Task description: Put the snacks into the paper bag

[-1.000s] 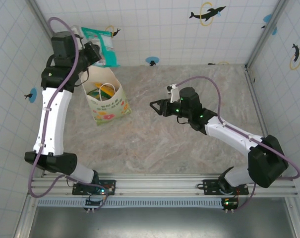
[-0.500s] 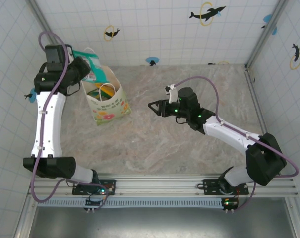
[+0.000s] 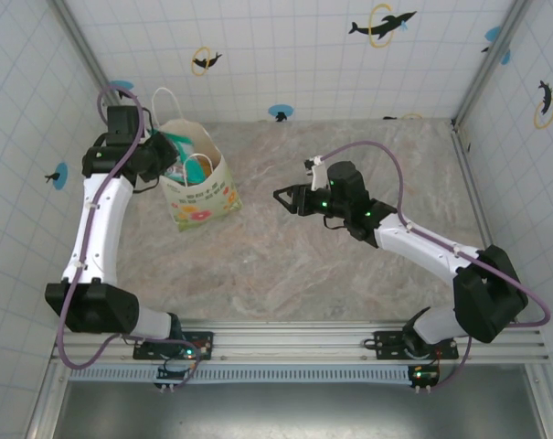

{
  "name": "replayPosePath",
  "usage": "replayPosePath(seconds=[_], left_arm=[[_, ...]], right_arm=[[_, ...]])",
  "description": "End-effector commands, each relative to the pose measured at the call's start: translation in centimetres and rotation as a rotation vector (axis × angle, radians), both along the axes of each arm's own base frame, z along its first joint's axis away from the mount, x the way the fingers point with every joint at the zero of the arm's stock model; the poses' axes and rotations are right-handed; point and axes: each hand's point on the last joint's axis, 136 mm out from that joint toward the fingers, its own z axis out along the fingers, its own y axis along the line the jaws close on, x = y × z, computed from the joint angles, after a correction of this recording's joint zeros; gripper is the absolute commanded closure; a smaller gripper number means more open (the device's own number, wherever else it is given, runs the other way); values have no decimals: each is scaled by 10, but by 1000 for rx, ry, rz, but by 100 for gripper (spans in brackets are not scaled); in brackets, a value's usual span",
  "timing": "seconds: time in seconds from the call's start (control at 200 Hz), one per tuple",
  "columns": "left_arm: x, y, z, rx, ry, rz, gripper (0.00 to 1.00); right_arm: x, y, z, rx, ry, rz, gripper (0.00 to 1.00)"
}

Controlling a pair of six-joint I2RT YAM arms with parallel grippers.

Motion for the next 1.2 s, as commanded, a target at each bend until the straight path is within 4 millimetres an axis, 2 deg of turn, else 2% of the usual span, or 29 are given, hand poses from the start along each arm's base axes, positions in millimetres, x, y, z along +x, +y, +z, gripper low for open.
replayPosePath(seconds=[0.0, 0.08, 0.24, 0.34, 0.445, 0.625, 0.931, 1.196], left_arm=[[11, -2, 21, -24, -80, -2, 66], [13, 3, 35, 6, -109, 5, 58], [11, 5, 79, 52, -241, -20, 49], [5, -11, 108, 34, -360, -127, 47], [-4, -32, 124, -7, -441, -258, 45], [-26, -65, 114, -31, -465, -513, 43], [-66, -61, 79, 319, -549, -760, 38], [-70, -61, 55, 389, -529, -844, 33]], right_arm=[[-2, -1, 14, 28, -28, -5, 44], [-3, -2, 13, 23, -30, -9, 44], [-2, -2, 13, 16, -29, -9, 44], [-3, -3, 12, 15, -30, -11, 44], [-3, -2, 13, 15, -30, -9, 44], [-3, -1, 14, 19, -27, -4, 44], [-1, 6, 17, 19, -23, 19, 44], [1, 15, 21, 19, -25, 36, 44]])
